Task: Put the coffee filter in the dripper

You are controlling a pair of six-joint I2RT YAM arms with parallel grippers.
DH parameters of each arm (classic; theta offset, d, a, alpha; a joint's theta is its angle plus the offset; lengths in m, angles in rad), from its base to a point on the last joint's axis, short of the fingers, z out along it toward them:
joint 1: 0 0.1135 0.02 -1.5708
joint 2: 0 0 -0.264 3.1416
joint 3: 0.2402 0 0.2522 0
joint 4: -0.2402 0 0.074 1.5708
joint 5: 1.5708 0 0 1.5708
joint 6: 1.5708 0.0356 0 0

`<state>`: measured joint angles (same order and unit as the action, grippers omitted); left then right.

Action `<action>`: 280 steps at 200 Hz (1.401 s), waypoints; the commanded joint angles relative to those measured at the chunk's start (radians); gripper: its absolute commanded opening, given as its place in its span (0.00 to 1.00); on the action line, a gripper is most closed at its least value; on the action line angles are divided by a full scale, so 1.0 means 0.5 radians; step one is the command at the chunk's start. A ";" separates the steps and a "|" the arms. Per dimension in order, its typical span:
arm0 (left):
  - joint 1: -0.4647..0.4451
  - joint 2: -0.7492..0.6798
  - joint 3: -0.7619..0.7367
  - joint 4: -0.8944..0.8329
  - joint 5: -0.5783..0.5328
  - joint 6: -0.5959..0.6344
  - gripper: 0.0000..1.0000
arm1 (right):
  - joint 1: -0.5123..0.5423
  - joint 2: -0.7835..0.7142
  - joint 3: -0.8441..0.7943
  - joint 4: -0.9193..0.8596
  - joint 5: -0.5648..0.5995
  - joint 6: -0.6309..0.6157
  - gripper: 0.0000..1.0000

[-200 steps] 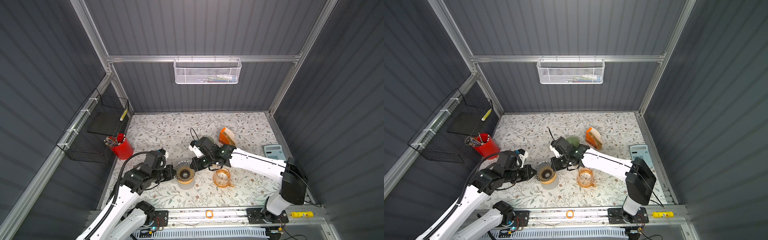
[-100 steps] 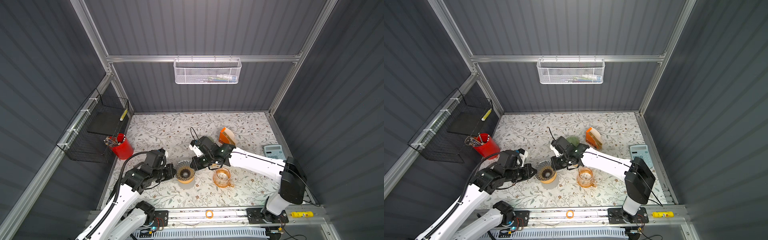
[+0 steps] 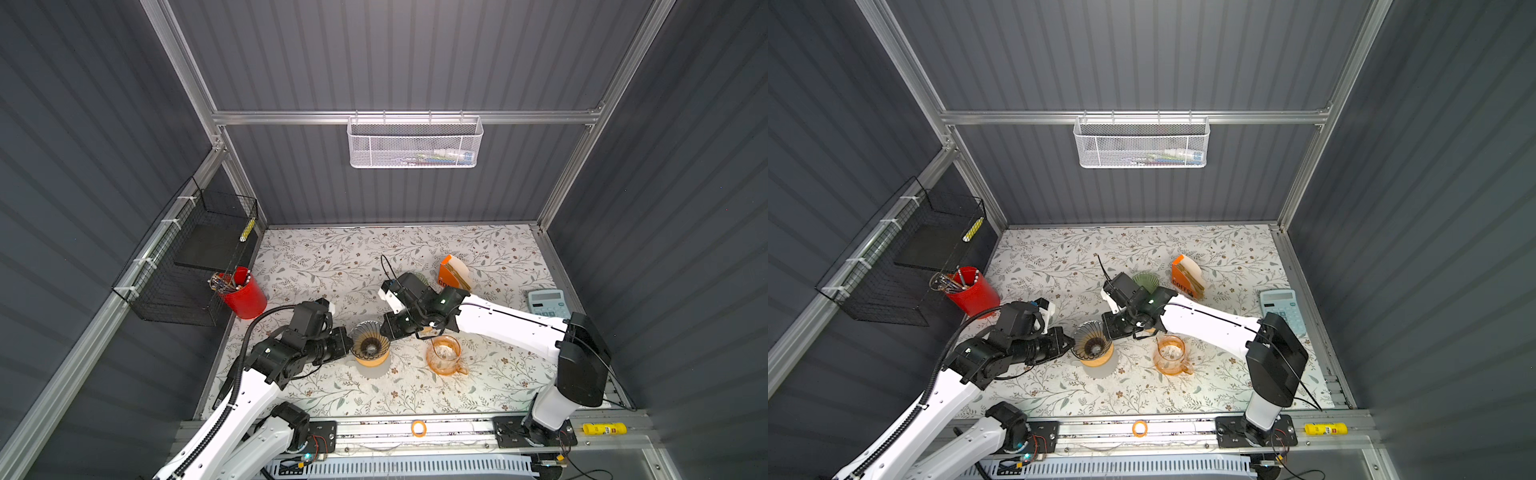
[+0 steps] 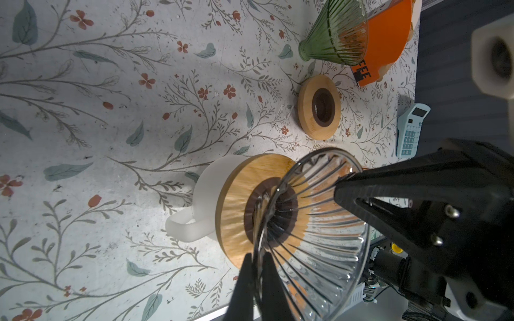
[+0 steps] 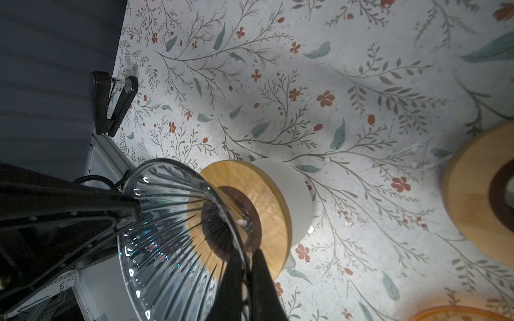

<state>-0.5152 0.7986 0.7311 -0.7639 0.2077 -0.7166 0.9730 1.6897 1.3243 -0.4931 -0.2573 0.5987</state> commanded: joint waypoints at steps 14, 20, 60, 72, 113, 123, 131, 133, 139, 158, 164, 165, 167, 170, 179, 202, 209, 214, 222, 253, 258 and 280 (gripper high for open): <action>-0.019 0.075 -0.157 -0.236 0.034 0.015 0.03 | 0.033 0.119 -0.080 -0.072 0.064 -0.041 0.00; -0.019 0.072 -0.153 -0.239 0.032 0.013 0.03 | 0.031 0.119 -0.086 -0.069 0.064 -0.038 0.00; -0.019 0.061 -0.115 -0.251 0.006 0.021 0.03 | 0.031 0.107 -0.067 -0.066 0.067 -0.044 0.00; -0.019 0.054 -0.085 -0.257 -0.010 0.029 0.03 | 0.033 0.100 -0.057 -0.068 0.065 -0.045 0.00; -0.019 0.054 0.043 -0.279 -0.056 0.074 0.04 | 0.033 0.075 0.005 -0.101 0.069 -0.058 0.00; -0.019 0.065 0.069 -0.270 -0.043 0.090 0.04 | 0.031 0.069 0.020 -0.110 0.076 -0.062 0.00; -0.019 0.080 0.089 -0.268 -0.038 0.098 0.04 | 0.032 0.065 0.028 -0.112 0.079 -0.062 0.00; -0.019 0.085 0.092 -0.270 -0.038 0.100 0.04 | 0.033 0.066 0.030 -0.111 0.080 -0.062 0.00; -0.019 0.095 0.106 -0.270 -0.038 0.110 0.05 | 0.032 0.066 0.032 -0.110 0.080 -0.062 0.00; -0.019 0.115 0.126 -0.271 -0.041 0.125 0.06 | 0.033 0.071 0.048 -0.115 0.086 -0.066 0.00; -0.019 0.115 0.130 -0.267 -0.041 0.126 0.06 | 0.031 0.073 0.055 -0.118 0.087 -0.068 0.01; -0.019 0.115 0.130 -0.267 -0.041 0.126 0.07 | 0.032 0.073 0.054 -0.118 0.088 -0.068 0.02; -0.019 0.115 0.132 -0.266 -0.043 0.129 0.07 | 0.033 0.073 0.056 -0.120 0.089 -0.068 0.02; -0.019 0.115 0.134 -0.264 -0.044 0.127 0.07 | 0.033 0.075 0.058 -0.121 0.088 -0.068 0.03; -0.019 0.109 0.136 -0.261 -0.050 0.127 0.09 | 0.032 0.075 0.061 -0.121 0.088 -0.068 0.06; -0.018 0.104 0.164 -0.261 -0.069 0.130 0.11 | 0.031 0.075 0.089 -0.133 0.098 -0.084 0.11; -0.017 0.100 0.175 -0.261 -0.074 0.130 0.13 | 0.033 0.078 0.101 -0.139 0.103 -0.090 0.12; -0.019 0.099 0.183 -0.259 -0.075 0.135 0.13 | 0.033 0.080 0.113 -0.145 0.106 -0.094 0.13; -0.019 0.103 0.197 -0.262 -0.078 0.140 0.14 | 0.033 0.082 0.132 -0.156 0.109 -0.101 0.15; -0.019 0.107 0.257 -0.273 -0.109 0.159 0.20 | 0.031 0.093 0.187 -0.191 0.133 -0.127 0.23; -0.019 0.104 0.263 -0.270 -0.114 0.160 0.21 | 0.033 0.093 0.192 -0.196 0.136 -0.132 0.24; -0.018 0.102 0.295 -0.267 -0.127 0.169 0.24 | 0.031 0.087 0.218 -0.212 0.143 -0.141 0.28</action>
<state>-0.5182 0.8528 0.8379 -0.8692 0.1627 -0.6582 0.9859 1.7309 1.3979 -0.5629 -0.2085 0.5468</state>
